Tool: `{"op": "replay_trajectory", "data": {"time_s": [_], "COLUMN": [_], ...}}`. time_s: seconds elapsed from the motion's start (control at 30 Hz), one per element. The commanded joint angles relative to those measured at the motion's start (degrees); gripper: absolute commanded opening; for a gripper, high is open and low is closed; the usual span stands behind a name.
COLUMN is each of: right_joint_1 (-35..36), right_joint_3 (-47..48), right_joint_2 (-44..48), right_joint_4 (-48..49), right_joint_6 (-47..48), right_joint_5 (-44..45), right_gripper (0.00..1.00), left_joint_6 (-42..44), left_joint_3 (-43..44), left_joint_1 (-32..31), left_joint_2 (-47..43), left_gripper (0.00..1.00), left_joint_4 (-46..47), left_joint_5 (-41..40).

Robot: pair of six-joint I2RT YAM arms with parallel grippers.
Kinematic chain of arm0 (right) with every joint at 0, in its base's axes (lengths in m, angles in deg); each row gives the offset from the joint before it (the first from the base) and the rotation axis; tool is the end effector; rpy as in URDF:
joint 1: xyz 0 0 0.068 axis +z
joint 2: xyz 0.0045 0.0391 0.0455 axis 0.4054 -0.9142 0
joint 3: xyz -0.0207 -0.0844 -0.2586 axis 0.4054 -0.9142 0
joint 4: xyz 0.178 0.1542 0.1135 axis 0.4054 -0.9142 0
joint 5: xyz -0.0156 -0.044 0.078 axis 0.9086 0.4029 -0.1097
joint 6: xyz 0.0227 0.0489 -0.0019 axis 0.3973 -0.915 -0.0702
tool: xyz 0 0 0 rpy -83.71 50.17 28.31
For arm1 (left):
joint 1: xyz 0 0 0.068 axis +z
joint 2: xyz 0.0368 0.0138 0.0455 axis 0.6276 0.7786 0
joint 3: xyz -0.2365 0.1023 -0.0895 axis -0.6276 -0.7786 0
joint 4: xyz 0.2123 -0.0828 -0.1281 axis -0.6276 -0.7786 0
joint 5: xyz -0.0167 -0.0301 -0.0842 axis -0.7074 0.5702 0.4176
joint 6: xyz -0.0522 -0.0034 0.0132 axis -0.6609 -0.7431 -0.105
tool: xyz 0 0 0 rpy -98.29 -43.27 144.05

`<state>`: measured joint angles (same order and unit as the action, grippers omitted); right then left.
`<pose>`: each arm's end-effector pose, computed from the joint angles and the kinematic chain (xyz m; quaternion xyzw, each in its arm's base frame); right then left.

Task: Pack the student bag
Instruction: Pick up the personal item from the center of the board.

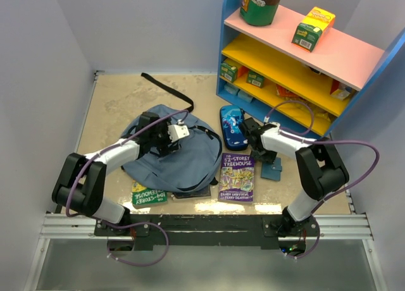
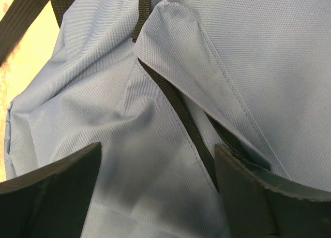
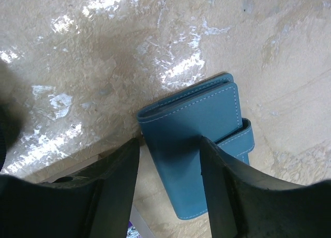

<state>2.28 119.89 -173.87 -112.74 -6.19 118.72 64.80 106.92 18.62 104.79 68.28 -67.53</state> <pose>0.2615 0.1072 0.1577 0.2161 0.9331 -0.1851 0.2201 0.2746 -0.1118 0.1809 0.5439 0.7348 -0.0377 0.4035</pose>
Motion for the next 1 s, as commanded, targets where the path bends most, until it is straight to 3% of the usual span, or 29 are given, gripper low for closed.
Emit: {"op": "replay_trajectory", "data": {"time_s": [0.0,0.1,0.13,0.2,0.33,0.37,0.47,0.97], "right_joint_1": [-0.4,-0.4,-0.4,-0.4,-0.4,-0.4,-0.4,-0.4], "right_joint_3": [-2.9,-2.9,-3.1,-3.4,-3.6,-3.1,-0.9,4.1], "right_joint_2": [-1.7,-2.1,-2.0,-2.0,-2.7,-2.9,-3.1,10.7], "right_joint_4": [1.5,2.0,2.6,3.1,5.8,6.2,6.2,11.9], "right_joint_6": [-0.2,-0.3,-0.2,-0.2,0.4,0.6,1.1,8.2], "right_joint_5": [-4.1,-4.5,-5.0,-5.4,-6.4,-6.5,-4.9,-1.0], "right_gripper": [0.53,0.5,0.5,0.46,0.3,0.18,0.0,0.0], "left_joint_6": [1.5,1.7,1.8,2.0,1.2,0.3,-1.3,-11.1], "left_joint_3": [-3.2,-4.0,-4.0,-4.7,-5.5,-5.5,-5.0,-0.8], "left_joint_1": [-1.1,-1.2,-1.1,-1.1,-1.1,-1.1,-1.1,-0.8], "left_joint_2": [4.1,4.5,4.5,4.2,2.0,1.3,-2.2,-11.8], "left_gripper": [0.85,0.59,0.32,0.0,0.0,0.0,0.0,0.0], "left_joint_4": [-0.9,0.5,0.8,1.2,3.6,3.6,3.4,-0.3], "left_joint_5": [-2.6,-4.5,-5.8,-7.4,-9.3,-9.5,-9.0,-0.5]}}
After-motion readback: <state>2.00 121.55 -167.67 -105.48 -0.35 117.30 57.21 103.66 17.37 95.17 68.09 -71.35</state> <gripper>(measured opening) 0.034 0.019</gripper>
